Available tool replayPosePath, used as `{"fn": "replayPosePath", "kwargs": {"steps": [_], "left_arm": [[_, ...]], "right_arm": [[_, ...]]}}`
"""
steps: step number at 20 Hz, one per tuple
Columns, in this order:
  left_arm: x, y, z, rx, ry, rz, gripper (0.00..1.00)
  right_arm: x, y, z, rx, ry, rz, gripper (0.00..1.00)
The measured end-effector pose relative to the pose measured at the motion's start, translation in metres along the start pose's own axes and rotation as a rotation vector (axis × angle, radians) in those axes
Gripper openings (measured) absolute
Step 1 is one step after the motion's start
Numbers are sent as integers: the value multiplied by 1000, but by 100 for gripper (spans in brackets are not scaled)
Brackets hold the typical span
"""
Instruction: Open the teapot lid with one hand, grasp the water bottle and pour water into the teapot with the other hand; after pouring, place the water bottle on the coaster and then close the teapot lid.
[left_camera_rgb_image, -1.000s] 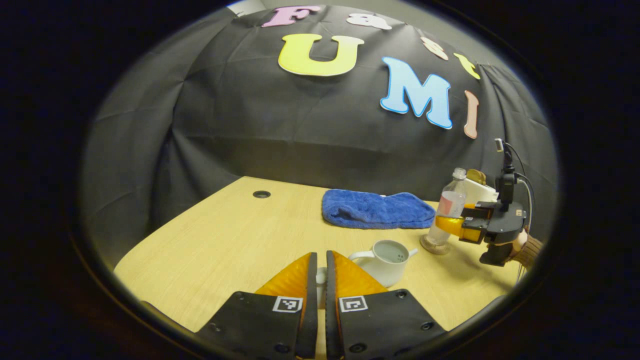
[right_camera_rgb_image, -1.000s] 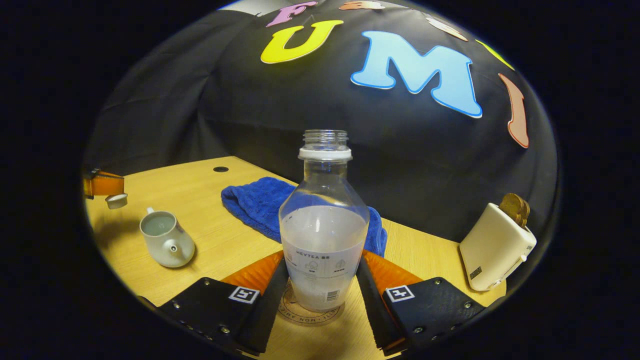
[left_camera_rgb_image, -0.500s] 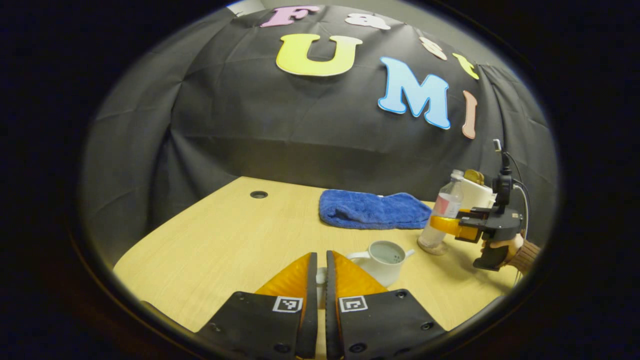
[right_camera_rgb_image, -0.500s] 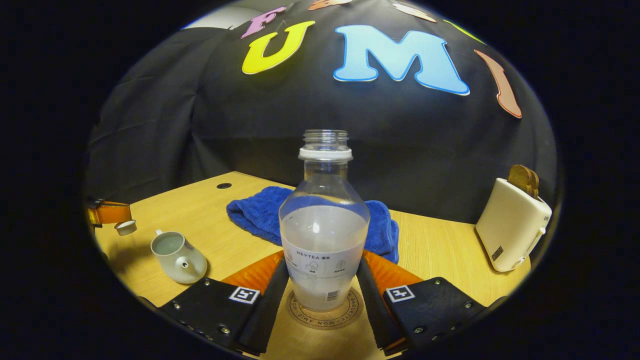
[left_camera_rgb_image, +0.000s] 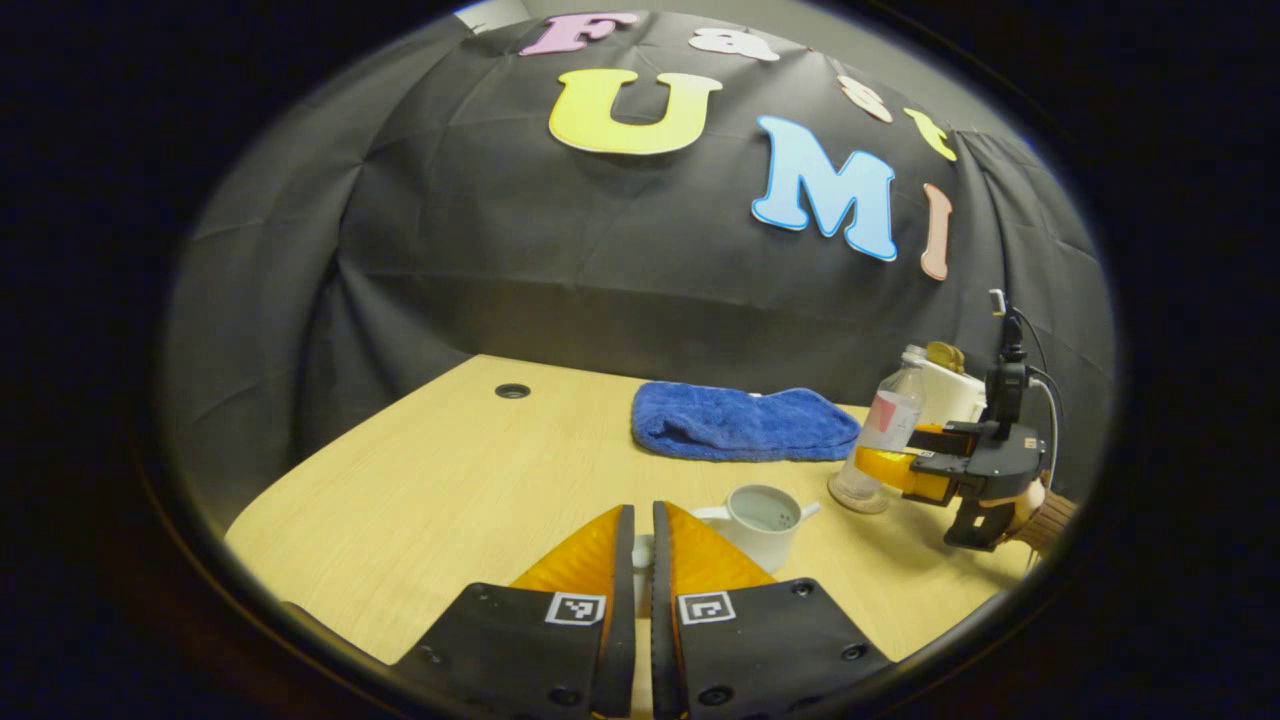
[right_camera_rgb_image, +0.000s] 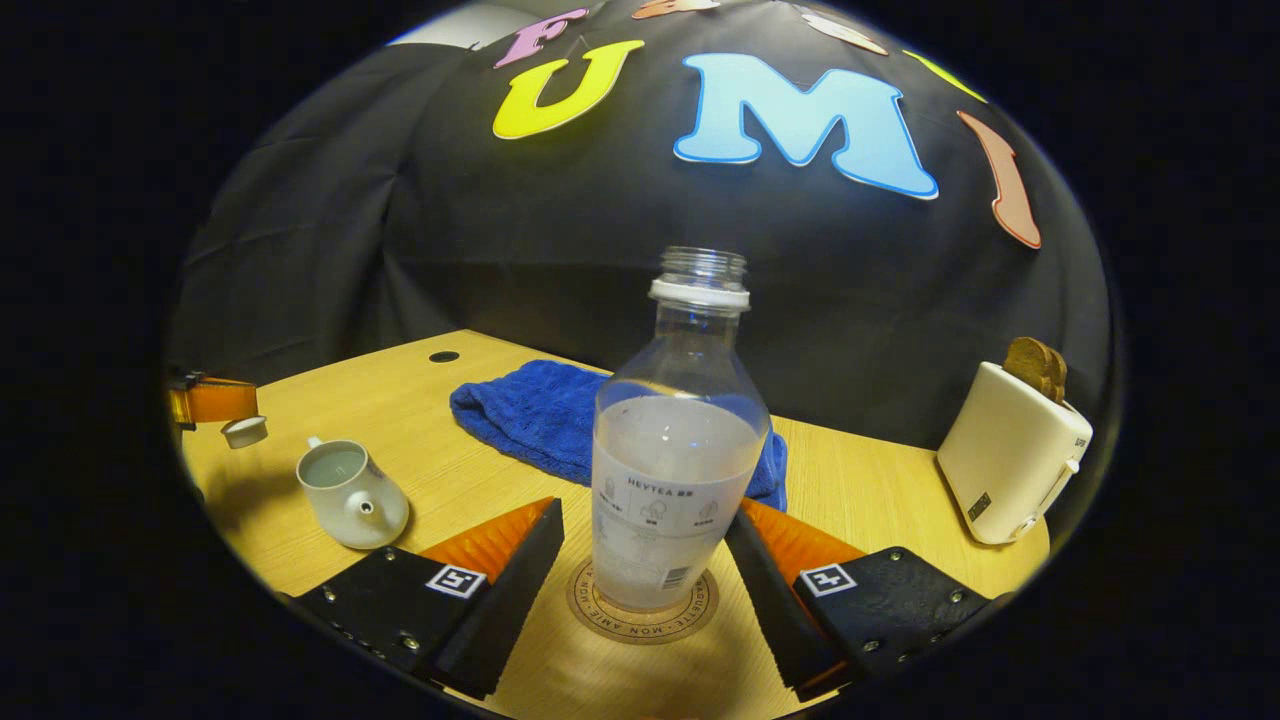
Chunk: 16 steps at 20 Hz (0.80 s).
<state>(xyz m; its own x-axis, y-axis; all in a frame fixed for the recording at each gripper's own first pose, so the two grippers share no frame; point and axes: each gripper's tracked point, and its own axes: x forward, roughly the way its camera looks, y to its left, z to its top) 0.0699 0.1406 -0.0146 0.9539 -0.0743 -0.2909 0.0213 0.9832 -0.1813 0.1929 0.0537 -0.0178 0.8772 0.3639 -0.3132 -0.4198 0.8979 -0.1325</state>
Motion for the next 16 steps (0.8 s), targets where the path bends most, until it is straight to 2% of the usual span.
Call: {"fn": "replayPosePath", "kwargs": {"steps": [9, 16], "left_arm": [[18, -38, 27, 21, -33, -77, 14], [48, -69, 25, 58, -28, -122, 14]], "right_arm": [[-34, -11, 2, 18, -40, -41, 98], [-71, -11, -1, 4, -67, -59, 98]]}}
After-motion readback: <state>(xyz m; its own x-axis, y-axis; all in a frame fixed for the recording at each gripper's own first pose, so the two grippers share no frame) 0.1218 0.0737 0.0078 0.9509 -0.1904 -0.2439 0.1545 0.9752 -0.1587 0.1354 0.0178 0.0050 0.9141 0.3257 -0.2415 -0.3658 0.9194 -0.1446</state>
